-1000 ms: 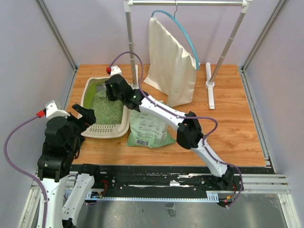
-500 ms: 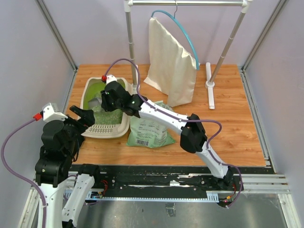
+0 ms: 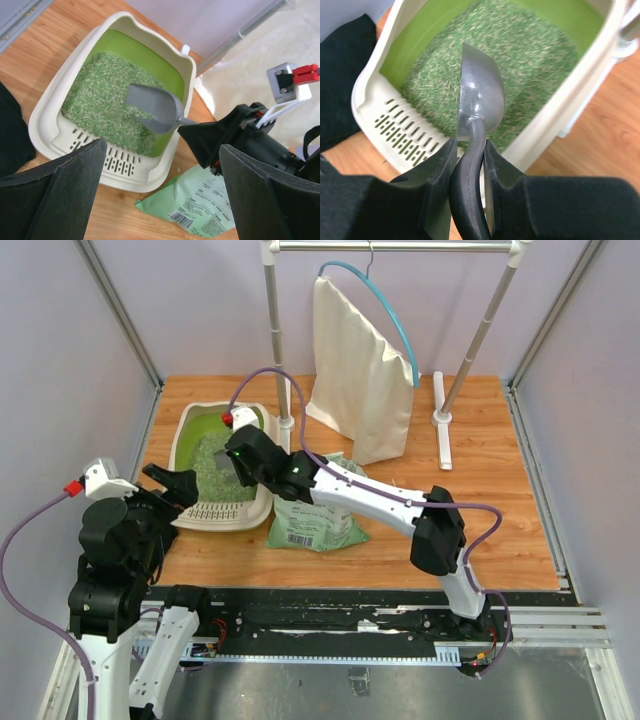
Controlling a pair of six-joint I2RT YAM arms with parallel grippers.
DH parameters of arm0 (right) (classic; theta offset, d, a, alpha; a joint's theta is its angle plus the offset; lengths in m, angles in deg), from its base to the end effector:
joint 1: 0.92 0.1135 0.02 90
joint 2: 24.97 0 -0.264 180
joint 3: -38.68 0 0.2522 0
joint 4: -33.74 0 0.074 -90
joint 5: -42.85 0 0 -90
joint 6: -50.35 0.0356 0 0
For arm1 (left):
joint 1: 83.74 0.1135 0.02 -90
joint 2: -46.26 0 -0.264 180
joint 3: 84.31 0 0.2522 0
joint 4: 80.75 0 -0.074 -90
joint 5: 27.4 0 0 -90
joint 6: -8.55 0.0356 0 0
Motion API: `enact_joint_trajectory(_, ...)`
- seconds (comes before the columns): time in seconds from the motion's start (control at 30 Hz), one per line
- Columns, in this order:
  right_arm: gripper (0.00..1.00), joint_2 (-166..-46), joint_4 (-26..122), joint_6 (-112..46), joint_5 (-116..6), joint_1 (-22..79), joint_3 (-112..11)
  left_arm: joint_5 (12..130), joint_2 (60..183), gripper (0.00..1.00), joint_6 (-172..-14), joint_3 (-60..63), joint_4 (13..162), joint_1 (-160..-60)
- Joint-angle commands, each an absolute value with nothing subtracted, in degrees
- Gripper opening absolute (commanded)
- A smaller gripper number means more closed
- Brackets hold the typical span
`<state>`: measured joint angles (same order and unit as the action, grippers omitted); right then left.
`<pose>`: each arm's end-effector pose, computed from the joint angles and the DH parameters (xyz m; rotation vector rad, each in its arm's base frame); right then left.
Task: Fill the litter box with clean litter
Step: Pour the cat litter into the litter box.
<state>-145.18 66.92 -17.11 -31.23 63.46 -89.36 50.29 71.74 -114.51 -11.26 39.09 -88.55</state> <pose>0.2252 0.4471 0.3297 -0.5641 1.9849 0.6861 0.0584 0.0027 0.3895 -0.5860 1.6958 -0.2824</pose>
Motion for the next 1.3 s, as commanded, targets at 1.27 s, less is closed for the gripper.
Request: enact_joint_trajectory(1.27,0.01,-111.32,71.89,-11.32,-57.84,49.30,-74.15,62.71,70.67,1.00,-115.20,-13.84,46.76,-88.13)
